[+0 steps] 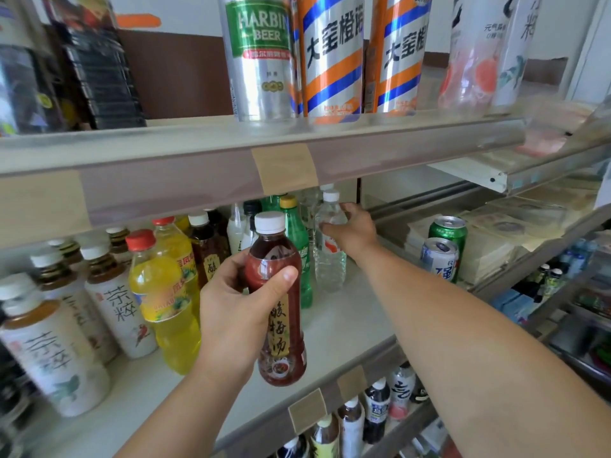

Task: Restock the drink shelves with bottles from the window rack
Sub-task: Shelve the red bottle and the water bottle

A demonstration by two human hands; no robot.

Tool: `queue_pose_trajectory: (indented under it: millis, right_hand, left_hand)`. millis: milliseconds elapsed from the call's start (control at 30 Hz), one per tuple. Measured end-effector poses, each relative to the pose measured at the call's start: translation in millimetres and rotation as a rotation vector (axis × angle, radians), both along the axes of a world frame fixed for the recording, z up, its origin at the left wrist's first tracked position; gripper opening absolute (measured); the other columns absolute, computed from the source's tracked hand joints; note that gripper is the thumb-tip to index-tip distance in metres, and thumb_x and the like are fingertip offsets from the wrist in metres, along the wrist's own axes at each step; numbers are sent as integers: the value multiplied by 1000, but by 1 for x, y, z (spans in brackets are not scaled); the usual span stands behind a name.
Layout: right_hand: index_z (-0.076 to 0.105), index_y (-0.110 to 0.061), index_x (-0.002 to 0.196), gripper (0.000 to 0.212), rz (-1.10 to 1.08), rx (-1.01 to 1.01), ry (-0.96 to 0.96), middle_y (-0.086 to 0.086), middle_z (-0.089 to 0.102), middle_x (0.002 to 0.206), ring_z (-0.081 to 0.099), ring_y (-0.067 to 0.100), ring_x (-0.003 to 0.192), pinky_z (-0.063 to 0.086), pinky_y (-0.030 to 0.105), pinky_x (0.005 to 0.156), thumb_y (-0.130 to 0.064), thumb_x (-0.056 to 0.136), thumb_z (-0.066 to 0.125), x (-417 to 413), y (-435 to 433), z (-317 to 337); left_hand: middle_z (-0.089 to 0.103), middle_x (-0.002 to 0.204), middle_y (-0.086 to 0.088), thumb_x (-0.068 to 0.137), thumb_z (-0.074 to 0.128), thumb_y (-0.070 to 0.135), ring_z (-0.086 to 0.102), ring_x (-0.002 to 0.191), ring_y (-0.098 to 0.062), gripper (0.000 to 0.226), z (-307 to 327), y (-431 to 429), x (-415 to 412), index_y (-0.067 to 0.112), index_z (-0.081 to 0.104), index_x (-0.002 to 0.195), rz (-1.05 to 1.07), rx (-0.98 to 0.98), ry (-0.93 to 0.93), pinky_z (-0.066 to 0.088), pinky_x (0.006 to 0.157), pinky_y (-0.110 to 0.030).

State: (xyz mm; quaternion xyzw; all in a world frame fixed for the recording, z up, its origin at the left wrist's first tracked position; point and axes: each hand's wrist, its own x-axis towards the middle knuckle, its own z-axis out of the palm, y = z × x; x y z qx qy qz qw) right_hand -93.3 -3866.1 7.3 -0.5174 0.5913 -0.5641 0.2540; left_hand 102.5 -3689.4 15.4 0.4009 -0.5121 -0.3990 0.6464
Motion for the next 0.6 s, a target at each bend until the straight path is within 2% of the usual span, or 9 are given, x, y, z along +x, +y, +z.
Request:
queue_pose_trajectory:
  millis: [67,133,200,267,367,467,533,600]
  right_hand:
    - [56,-19,131,63,5,4,-9,-5,63,109,63,18,99,51,30,85,-21,75,84,2,2,-3]
    - [53,-18,133,68,-1,2,-15,1,64,115,64,23,105,51,30,84,-22,73,85,6,5,-6]
    - [50,-18,137,77,-109,-35,52,7,54,131,50,27,124,46,35,99,-30,70,85,12,8,-7]
    - [46,-16,141,79,-236,-98,96,9,42,140,35,28,131,35,36,106,-35,72,81,19,15,-4]
    - [51,-10,132,62,-335,-244,64,14,44,134,36,32,126,33,33,99,-30,77,74,32,25,5]
    - [56,-6,119,45,-301,-330,21,16,47,128,39,32,124,31,31,97,-22,80,71,47,33,14]
    - [57,-6,116,40,-266,-364,17,16,47,127,40,32,124,31,31,100,-19,80,69,56,37,19]
    - [58,-6,116,39,-227,-378,24,16,47,127,40,32,125,29,25,94,-17,80,69,62,41,20]
  left_hand:
    - [77,93,1,57,81,34,75,83,-14,53,0,-2,3,18,69,106,34,3,10,58,65,-22]
    - [77,93,2,56,81,38,75,82,-14,56,1,-3,7,18,69,108,62,15,-4,58,66,-23]
    - [77,93,2,61,83,36,75,82,-13,53,2,-5,11,18,69,109,83,39,-51,59,69,-28]
    - [77,91,1,70,85,31,75,82,-16,43,0,-9,19,18,70,108,127,63,-104,61,73,-36]
    - [76,90,3,77,82,34,74,82,-20,31,-2,-20,30,24,69,103,215,82,-173,61,72,-42]
    - [73,90,4,80,79,37,69,80,-22,30,0,-30,36,25,66,103,279,97,-226,54,64,-40]
    - [72,92,3,82,77,36,68,81,-22,29,2,-33,38,23,64,105,314,106,-245,54,66,-39]
    - [72,97,4,85,75,34,69,88,-20,30,3,-35,39,22,63,110,336,114,-255,57,74,-41]
